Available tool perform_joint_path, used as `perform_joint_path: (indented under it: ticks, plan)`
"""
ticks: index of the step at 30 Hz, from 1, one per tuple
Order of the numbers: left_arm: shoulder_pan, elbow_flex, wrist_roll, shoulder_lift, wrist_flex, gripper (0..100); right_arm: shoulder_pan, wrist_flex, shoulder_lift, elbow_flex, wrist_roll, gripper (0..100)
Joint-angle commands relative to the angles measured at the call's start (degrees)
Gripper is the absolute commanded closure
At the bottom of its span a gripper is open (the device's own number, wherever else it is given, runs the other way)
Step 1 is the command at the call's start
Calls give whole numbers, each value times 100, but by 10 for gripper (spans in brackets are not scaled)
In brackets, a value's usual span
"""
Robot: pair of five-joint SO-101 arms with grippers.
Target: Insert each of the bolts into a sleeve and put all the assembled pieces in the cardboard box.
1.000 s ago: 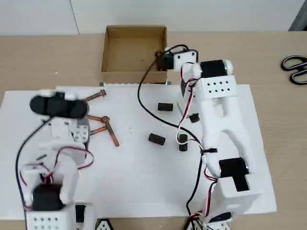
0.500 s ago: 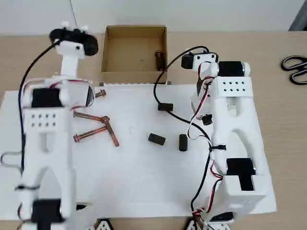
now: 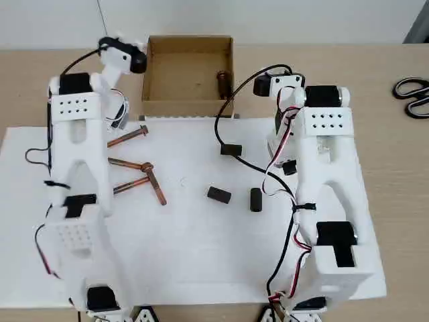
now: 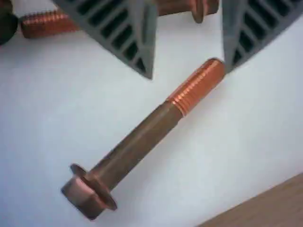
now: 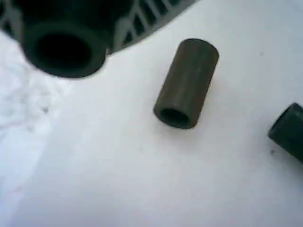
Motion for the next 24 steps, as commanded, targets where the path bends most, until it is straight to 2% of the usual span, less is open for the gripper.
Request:
perform_joint_path:
  ticks: [1,6,13,24]
  plan:
    - [0,-1587,-396,686,730,902,31,-4,-312,-18,53,995]
    - [-18,-2527,-905,1556,905,902,31,-22,-312,299,53,995]
    - [70,-2536,-1108,1723,905,882,13,-136,-356,923,53,994]
    - [246,-2457,-1152,1996,905,863,-4,-136,-374,932,53,994]
